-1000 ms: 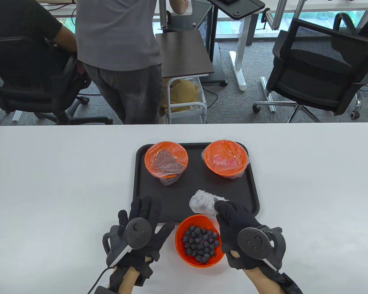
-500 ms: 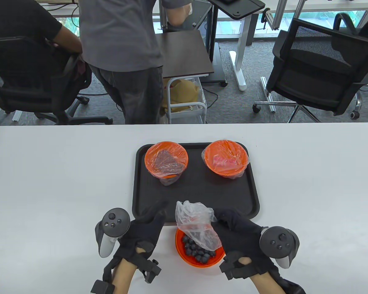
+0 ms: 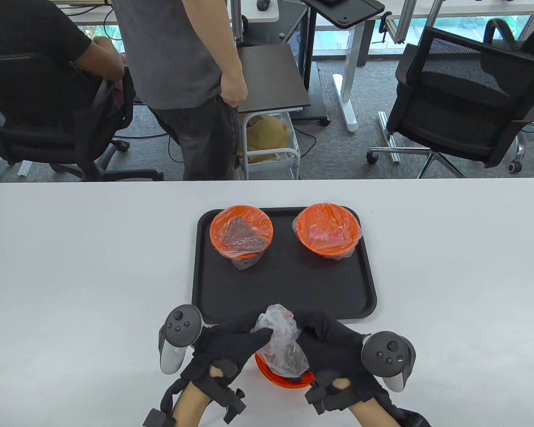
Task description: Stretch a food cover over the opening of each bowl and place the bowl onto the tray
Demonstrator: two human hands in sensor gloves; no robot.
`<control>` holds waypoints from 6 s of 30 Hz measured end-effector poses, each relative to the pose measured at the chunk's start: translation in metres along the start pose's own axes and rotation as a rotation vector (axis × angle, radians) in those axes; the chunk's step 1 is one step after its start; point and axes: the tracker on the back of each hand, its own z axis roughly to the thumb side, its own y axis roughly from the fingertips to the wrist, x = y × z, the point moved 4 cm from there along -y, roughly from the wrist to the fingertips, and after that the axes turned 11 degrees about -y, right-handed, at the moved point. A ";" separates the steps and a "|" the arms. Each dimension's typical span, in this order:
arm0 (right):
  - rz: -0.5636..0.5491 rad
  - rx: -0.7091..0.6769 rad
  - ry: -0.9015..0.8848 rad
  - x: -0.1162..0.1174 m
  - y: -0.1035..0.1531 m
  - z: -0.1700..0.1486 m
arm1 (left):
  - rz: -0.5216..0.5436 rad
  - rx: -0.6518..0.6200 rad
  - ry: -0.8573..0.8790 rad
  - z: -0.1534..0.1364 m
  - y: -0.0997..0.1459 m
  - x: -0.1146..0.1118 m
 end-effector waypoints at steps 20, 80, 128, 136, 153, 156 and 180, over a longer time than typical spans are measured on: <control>0.169 0.017 -0.084 0.006 -0.015 -0.005 | -0.016 0.028 -0.376 0.024 0.011 0.009; -0.082 0.083 -0.340 0.001 0.010 -0.018 | -0.080 0.011 0.343 -0.002 0.010 -0.009; -0.197 0.210 -0.457 -0.011 0.030 -0.050 | 0.244 0.154 0.615 -0.030 0.035 -0.007; -0.248 0.238 -0.274 -0.019 0.038 -0.047 | 0.355 0.116 0.731 -0.035 0.042 0.003; -0.195 0.379 0.088 -0.028 0.057 -0.064 | 0.359 0.501 0.064 -0.048 0.055 -0.019; -0.180 0.397 0.167 -0.026 0.058 -0.067 | 0.357 0.528 -0.005 -0.051 0.056 -0.023; -0.150 0.502 0.396 -0.025 0.063 -0.097 | 0.285 0.658 -0.193 -0.069 0.057 -0.048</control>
